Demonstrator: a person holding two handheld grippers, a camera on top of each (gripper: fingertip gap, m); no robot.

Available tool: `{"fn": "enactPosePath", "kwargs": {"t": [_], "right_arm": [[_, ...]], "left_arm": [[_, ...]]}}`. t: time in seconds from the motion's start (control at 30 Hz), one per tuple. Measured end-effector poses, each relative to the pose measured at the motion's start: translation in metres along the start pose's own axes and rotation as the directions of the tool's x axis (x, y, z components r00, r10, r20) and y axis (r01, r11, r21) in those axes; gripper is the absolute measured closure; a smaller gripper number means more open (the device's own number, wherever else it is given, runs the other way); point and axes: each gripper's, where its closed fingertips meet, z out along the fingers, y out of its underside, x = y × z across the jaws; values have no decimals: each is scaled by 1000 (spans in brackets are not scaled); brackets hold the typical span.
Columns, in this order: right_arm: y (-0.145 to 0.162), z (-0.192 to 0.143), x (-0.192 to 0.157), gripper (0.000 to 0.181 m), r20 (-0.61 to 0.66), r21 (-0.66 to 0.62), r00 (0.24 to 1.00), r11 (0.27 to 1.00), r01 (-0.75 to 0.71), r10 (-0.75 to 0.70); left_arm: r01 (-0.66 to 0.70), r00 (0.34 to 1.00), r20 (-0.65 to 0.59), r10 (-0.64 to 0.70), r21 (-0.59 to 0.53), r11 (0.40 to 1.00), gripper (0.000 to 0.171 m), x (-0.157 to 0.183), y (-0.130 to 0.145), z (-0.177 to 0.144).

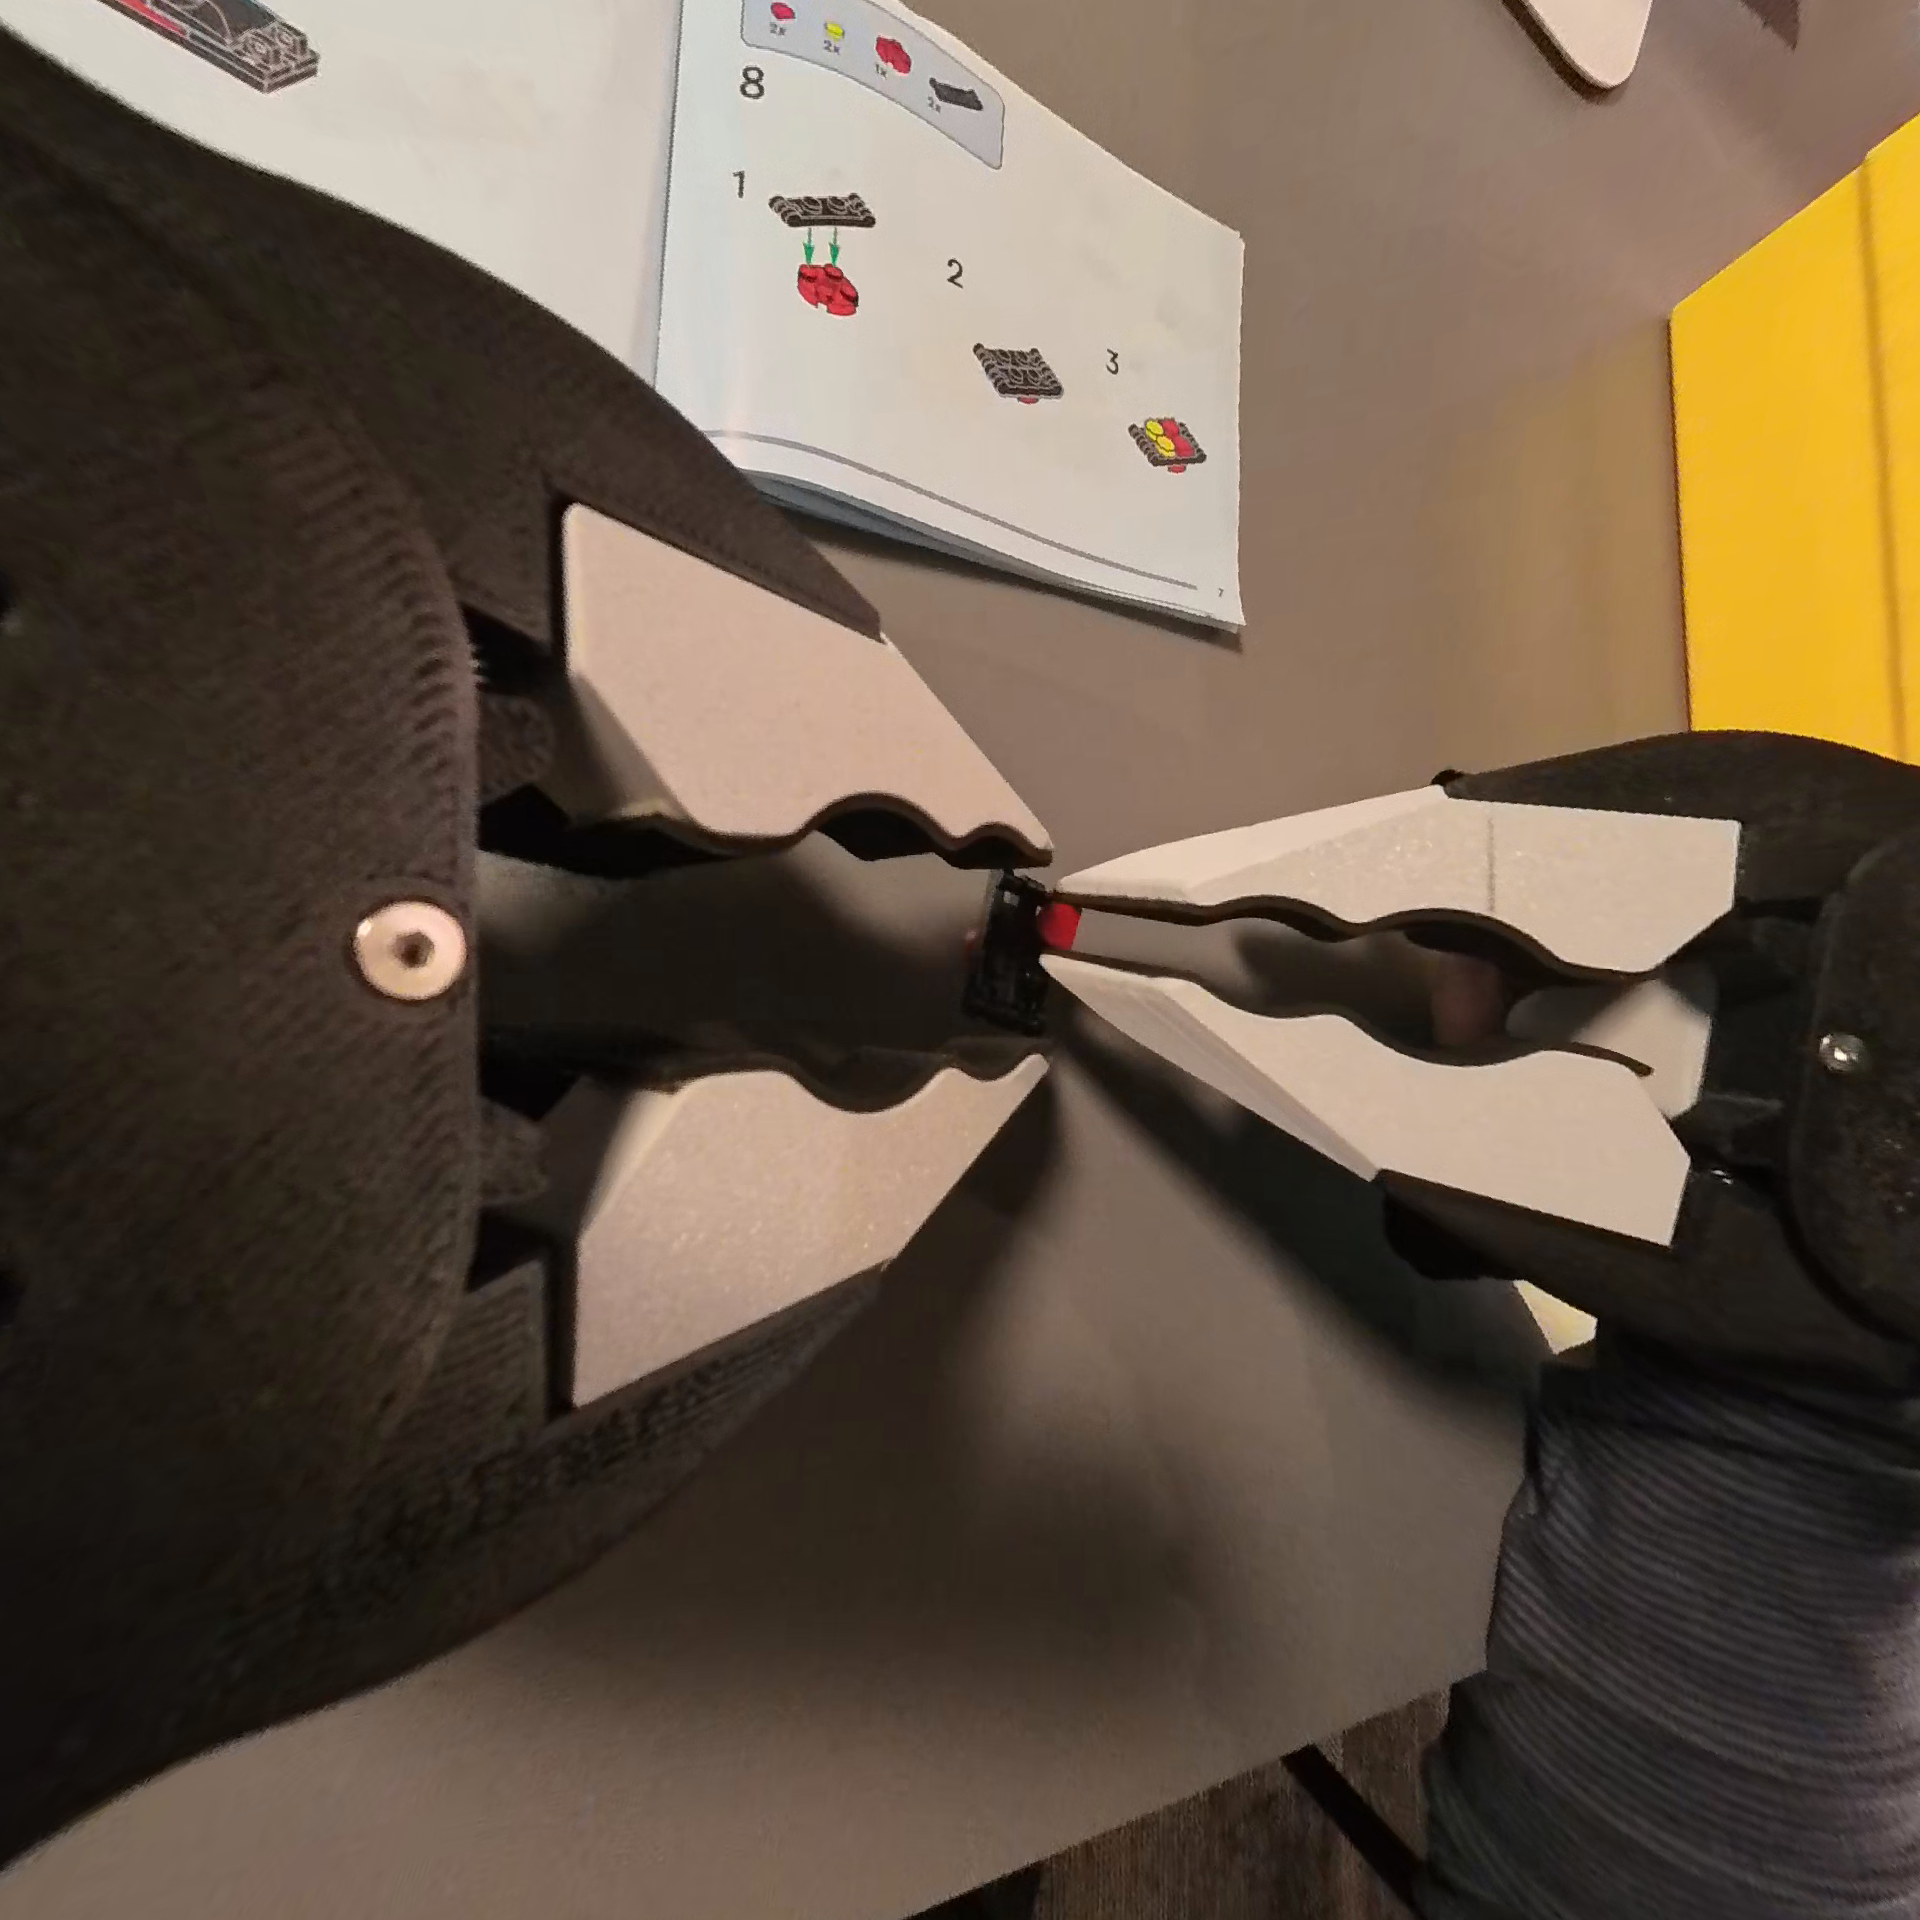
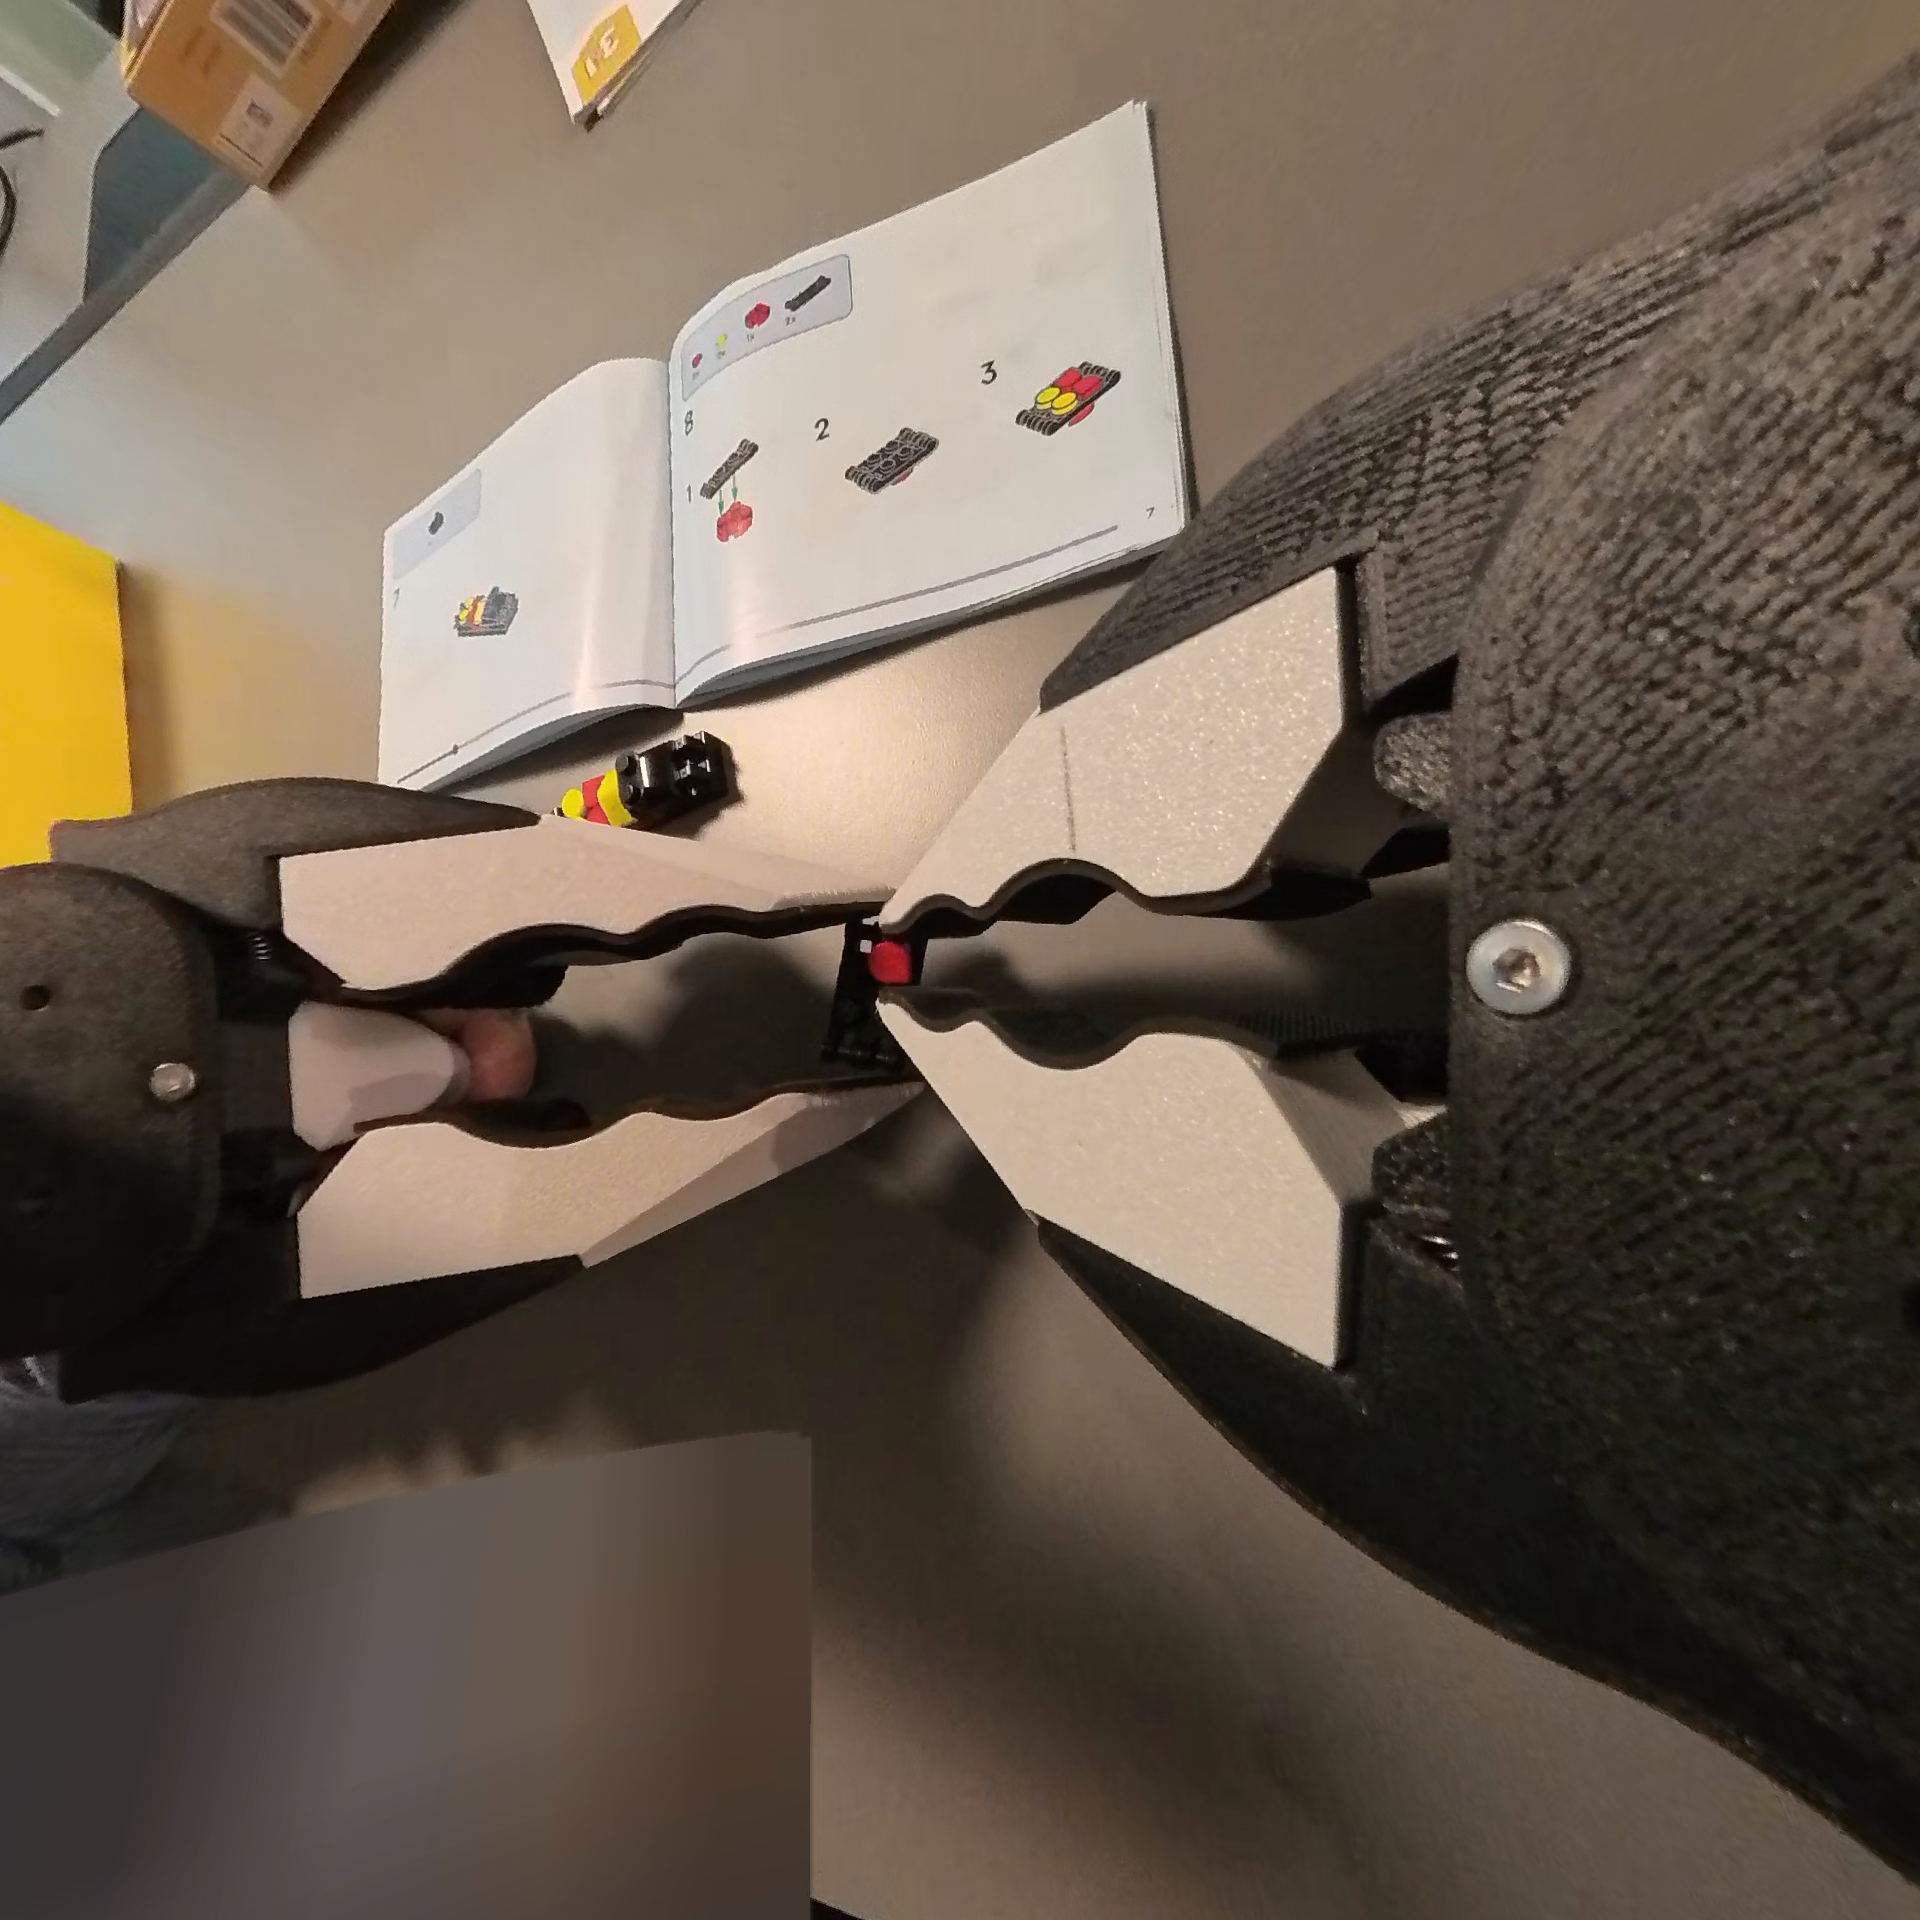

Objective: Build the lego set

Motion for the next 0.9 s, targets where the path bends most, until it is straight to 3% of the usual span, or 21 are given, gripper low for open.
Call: {"fn": "enactPosePath", "kwargs": {"t": [0.27, 0.3, 0.53, 0.63, 0.73, 0.9], "right_arm": [[-2, -1, 1, 175, -10, 13, 1000, 1000, 10, -10], [-3, -2, 1, 174, -11, 17, 1000, 1000, 11, -11], [-10, -8, 5, 171, -47, 48, 998, 998, 31, -29], [-10, -8, 6, 171, -47, 53, 999, 998, 25, -22], [-5, -6, 6, 170, -41, 35, 999, 999, 17, -16], [0, -3, 8, 170, -42, 14, 999, 1000, 11, -11]], "left_arm": [[-6, 1000, 2, 6, 21, 1000, 142, 0, -3, -1], [-13, 1000, 14, 12, 26, 1000, 162, -2, -3, -2], [-32, 999, 38, 29, 63, 998, 163, -7, -8, -6], [-42, 999, 32, 40, 40, 998, 143, -11, -8, -10], [-8, 1000, 11, 8, -67, 998, 121, -17, 3, -15], [65, 998, 25, -61, -236, 969, 120, -31, 30, -16]]}}
